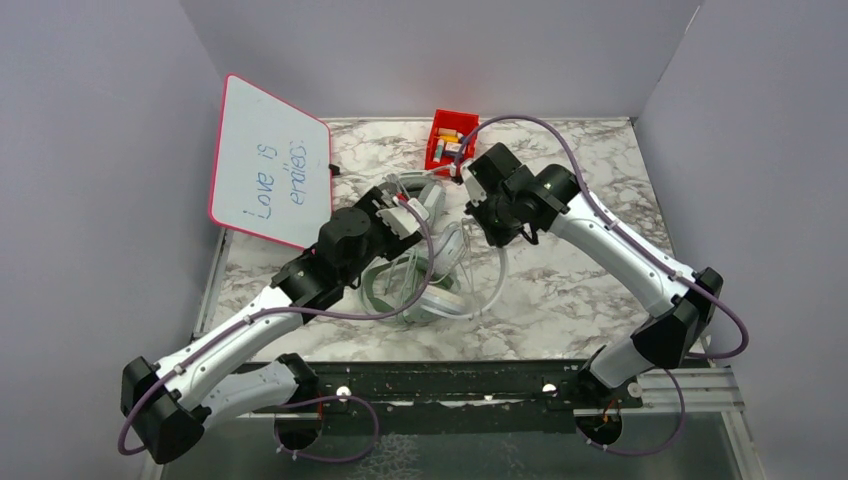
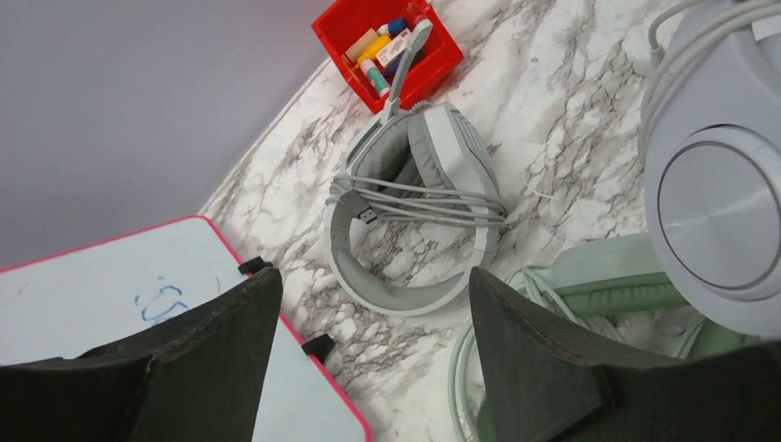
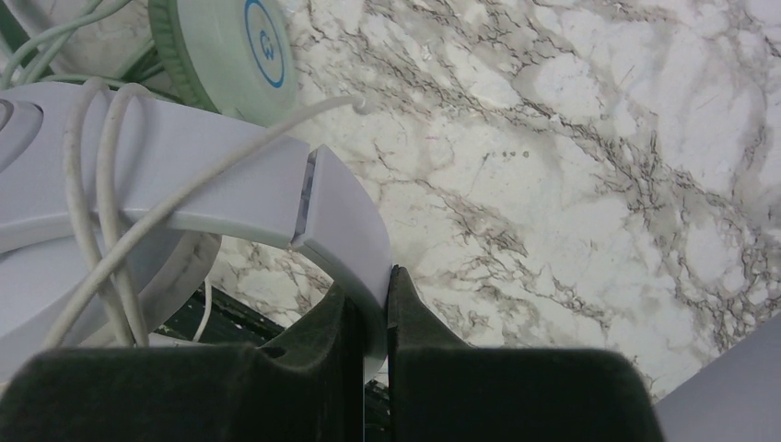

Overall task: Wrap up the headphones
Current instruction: Place the headphones at the center of the board.

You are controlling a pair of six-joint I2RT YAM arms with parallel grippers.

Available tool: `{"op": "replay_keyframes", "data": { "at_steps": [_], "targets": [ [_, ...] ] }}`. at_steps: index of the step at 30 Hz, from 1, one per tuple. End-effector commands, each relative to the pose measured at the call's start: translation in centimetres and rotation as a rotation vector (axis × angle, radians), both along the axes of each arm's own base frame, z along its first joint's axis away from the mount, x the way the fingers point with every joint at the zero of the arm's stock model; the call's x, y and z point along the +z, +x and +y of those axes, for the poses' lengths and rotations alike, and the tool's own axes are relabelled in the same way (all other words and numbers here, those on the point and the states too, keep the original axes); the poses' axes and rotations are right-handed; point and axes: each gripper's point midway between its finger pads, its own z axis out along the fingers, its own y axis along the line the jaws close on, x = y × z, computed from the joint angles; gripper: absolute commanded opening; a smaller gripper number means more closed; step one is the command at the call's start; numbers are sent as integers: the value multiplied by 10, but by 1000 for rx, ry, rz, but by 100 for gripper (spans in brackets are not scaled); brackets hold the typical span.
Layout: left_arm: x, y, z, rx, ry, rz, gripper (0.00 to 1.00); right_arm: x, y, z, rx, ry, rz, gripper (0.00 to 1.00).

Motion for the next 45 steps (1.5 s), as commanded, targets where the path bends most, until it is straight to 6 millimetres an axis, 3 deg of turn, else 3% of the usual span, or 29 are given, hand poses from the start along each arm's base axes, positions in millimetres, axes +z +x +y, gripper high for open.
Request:
{"op": "replay_keyframes", "data": {
  "at_steps": [1,8,15,21,26,29,36,40,45],
  "targets": [
    [25,-1,20,72,-87,-26,81,10,11,-10,-96,-6,-34,1],
    [60,-3,28,97,-166,-55,88,3,36,-37,-229,-8,-8,1],
    [94,-13,21,32,-244,-81,95,-21,65,-72,-379,-43,39,1],
    [109,-23,14,-29,-293,-91,96,-44,88,-98,-484,-39,86,1],
    [110,-29,11,-63,-315,-83,96,-63,99,-106,-513,-47,141,1],
    [114,-34,7,-92,-331,-80,96,-58,106,-100,-507,-2,140,1],
    [110,-33,7,-95,-322,-74,96,-16,107,-77,-463,147,122,1],
    [110,-34,5,-102,-326,-72,96,-1,107,-82,-480,136,94,1],
    [116,-37,5,-113,-339,-74,96,-5,117,-93,-525,135,109,1]
  ]
}}
